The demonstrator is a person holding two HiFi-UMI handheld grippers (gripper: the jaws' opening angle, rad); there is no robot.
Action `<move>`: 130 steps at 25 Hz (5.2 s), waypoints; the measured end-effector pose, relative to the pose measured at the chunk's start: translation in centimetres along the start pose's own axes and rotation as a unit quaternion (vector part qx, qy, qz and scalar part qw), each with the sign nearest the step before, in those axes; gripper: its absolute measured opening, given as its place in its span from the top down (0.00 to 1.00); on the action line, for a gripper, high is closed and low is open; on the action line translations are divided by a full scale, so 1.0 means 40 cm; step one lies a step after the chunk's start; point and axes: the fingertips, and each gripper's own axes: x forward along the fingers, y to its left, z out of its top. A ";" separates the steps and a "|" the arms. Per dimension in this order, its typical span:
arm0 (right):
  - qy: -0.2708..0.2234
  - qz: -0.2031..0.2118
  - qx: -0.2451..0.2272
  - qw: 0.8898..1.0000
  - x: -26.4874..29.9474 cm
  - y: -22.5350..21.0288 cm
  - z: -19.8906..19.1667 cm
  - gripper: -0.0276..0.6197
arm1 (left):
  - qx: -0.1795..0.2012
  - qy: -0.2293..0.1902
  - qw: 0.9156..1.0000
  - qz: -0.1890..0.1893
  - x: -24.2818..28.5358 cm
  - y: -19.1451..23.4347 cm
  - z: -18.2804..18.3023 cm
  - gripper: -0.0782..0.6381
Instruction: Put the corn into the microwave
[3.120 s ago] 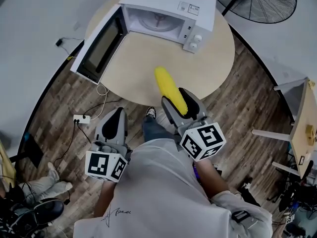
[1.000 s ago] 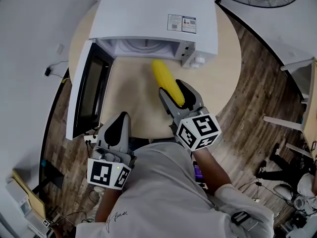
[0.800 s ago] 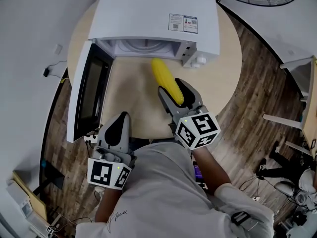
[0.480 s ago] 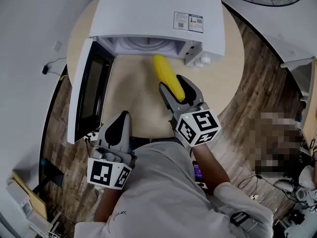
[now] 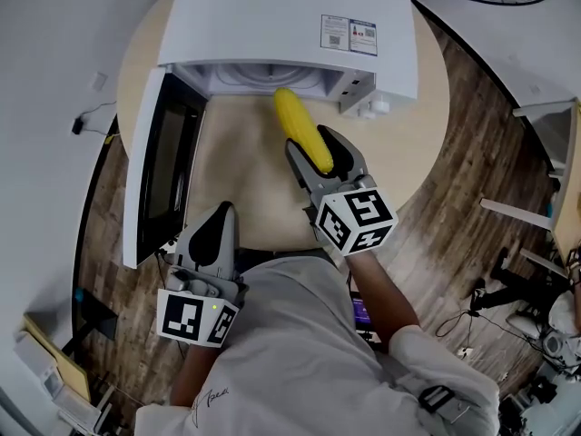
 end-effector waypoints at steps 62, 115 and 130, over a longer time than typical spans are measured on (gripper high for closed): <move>0.036 -0.071 -0.014 0.997 0.337 -0.169 -0.050 0.56 | -0.007 0.040 0.999 0.005 0.023 0.092 -0.020 0.91; 0.049 -0.153 -0.142 0.977 0.567 -0.232 -0.022 0.56 | -0.038 0.051 0.998 -0.002 0.024 0.153 -0.037 0.91; 0.066 -0.196 -0.214 0.955 0.575 -0.249 -0.023 0.56 | -0.038 0.054 0.998 -0.008 0.026 0.143 -0.043 0.91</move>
